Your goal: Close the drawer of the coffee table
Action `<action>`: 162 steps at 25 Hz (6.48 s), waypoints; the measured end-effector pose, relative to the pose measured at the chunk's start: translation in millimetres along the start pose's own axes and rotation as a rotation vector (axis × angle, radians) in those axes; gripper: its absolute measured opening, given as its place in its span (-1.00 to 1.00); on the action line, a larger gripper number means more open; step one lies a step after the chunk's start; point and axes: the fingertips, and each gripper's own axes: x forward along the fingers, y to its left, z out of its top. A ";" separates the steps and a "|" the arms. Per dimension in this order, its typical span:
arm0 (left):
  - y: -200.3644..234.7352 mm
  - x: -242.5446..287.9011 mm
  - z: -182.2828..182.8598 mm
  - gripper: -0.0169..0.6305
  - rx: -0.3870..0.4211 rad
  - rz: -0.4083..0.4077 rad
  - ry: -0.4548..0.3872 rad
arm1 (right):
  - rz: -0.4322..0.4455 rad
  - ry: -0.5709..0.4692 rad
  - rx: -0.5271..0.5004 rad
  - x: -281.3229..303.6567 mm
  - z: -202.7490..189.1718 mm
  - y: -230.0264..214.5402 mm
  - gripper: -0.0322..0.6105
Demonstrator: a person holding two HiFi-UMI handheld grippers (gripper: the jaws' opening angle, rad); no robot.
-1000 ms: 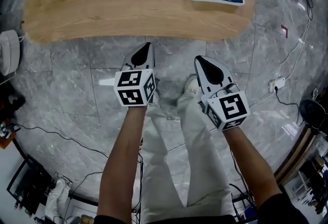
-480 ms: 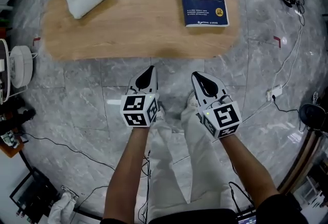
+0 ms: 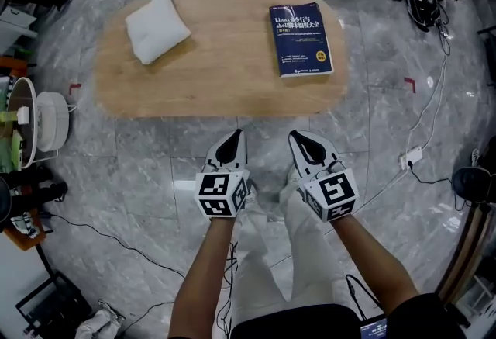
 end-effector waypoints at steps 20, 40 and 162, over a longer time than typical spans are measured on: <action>-71.1 -75.8 123.1 -0.95 0.106 -0.083 -0.090 | -0.074 -0.134 -0.013 -70.6 135.2 16.1 -0.86; -116.1 -173.3 241.8 -0.94 0.230 -0.231 -0.294 | -0.173 -0.397 -0.046 -138.6 259.2 51.7 -0.86; -395.5 -433.5 170.9 -0.94 0.328 -0.430 -0.550 | -0.089 -0.651 -0.221 -473.9 198.4 180.8 -0.86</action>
